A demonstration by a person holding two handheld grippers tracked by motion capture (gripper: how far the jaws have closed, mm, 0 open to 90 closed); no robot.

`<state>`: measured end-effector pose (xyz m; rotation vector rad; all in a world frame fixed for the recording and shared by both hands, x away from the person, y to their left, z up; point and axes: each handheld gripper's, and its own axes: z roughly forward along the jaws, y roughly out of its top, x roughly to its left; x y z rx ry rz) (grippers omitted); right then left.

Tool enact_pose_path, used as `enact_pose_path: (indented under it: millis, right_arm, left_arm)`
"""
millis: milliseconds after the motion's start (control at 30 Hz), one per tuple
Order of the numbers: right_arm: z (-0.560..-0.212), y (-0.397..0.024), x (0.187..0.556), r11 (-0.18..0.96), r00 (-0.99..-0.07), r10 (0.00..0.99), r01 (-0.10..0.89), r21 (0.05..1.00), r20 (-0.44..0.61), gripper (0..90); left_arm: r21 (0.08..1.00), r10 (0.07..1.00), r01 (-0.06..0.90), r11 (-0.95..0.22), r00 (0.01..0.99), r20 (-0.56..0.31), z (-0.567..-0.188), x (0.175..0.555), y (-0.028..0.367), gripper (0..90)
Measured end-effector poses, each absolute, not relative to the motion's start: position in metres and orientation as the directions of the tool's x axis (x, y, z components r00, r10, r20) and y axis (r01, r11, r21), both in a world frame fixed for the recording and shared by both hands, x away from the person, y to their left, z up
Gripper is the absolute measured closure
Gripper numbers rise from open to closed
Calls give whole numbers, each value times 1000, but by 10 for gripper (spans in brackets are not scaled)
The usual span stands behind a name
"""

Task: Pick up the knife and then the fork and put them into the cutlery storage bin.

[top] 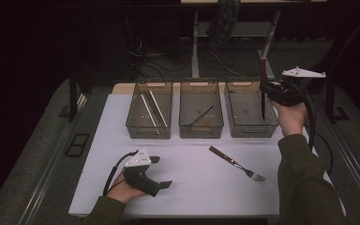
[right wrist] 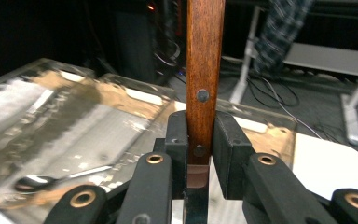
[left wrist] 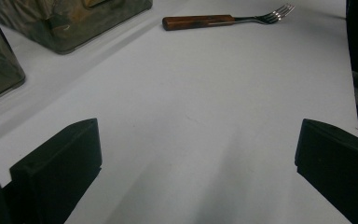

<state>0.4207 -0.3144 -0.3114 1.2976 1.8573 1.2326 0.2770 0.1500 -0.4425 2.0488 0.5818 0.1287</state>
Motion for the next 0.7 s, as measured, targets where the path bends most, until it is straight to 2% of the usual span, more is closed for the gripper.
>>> enact_pose_path:
  millis: [433,700]
  right_arm:
    - [-364,-322,439,131,-312,948,558,819,62,767]
    - [-378,-319,444,164,-304,952,620,767,42,766]
  left_arm:
    - [839,447,349,-418,883,-145,-442,276,150,0]
    - [839,446,349,-418,883,-145,-442,276,150,0]
